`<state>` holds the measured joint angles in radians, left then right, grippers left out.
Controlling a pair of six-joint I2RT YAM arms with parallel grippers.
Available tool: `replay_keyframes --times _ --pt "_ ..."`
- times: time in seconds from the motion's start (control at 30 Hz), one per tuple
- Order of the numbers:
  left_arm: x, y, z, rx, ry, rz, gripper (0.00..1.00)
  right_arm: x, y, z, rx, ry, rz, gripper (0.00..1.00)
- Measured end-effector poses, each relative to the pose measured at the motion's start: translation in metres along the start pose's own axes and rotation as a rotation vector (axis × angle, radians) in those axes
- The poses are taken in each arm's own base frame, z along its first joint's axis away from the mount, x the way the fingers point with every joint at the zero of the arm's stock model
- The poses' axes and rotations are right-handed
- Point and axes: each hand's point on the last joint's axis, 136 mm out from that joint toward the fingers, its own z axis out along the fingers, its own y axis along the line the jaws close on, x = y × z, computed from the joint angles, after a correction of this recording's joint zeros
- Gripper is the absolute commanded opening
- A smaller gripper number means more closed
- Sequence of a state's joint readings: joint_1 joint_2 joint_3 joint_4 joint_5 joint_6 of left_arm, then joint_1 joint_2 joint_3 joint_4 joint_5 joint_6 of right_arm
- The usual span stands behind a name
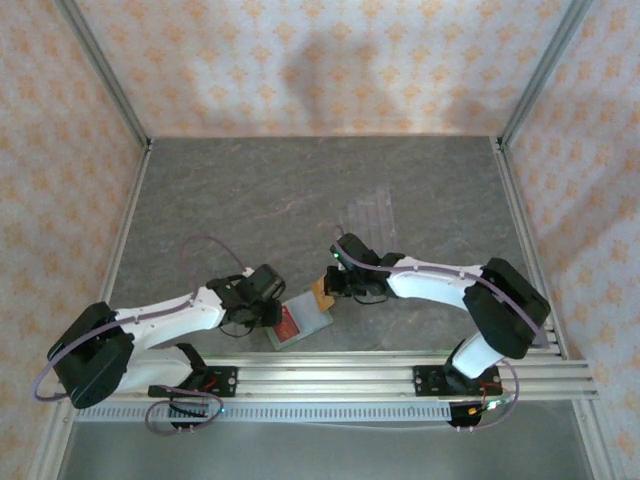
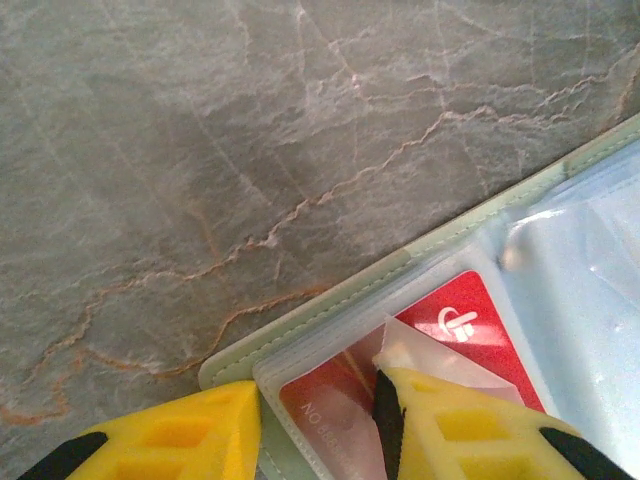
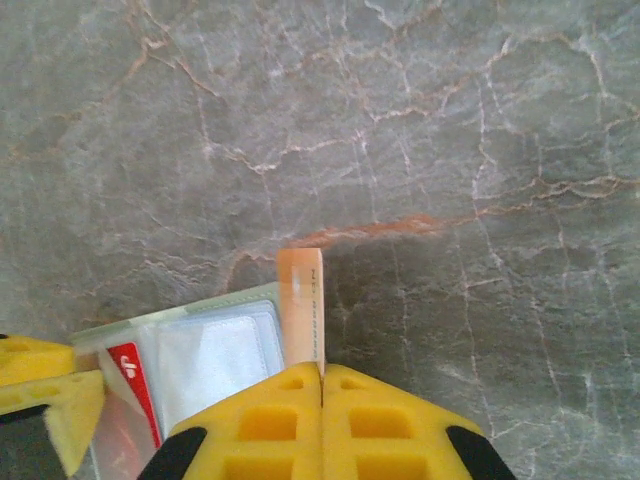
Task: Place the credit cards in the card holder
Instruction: Flip over the card slot on the card holder.
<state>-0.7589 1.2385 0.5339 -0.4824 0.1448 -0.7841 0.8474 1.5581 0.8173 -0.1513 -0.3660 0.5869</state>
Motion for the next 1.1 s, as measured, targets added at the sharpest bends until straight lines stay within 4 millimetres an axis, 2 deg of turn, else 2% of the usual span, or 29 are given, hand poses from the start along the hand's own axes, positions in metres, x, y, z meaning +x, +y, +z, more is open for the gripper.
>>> replay_keyframes --times 0.3,0.43,0.57,0.9,1.1 --pt "-0.002 -0.003 0.004 -0.058 0.055 0.021 0.35 0.003 0.018 0.002 -0.049 -0.005 -0.028 0.0" --pt "-0.002 -0.004 0.005 -0.076 0.074 0.029 0.34 0.015 0.026 0.01 -0.086 0.045 -0.027 0.0" --pt "-0.002 -0.004 0.005 -0.086 0.084 0.03 0.34 0.019 0.038 0.01 -0.138 0.067 -0.021 0.0" --pt "-0.003 -0.004 0.004 -0.08 0.078 0.029 0.39 0.019 0.06 0.006 -0.233 0.091 0.01 0.0" --pt "-0.004 -0.004 0.004 -0.073 0.081 0.02 0.4 0.019 0.067 0.012 -0.262 0.096 0.029 0.0"
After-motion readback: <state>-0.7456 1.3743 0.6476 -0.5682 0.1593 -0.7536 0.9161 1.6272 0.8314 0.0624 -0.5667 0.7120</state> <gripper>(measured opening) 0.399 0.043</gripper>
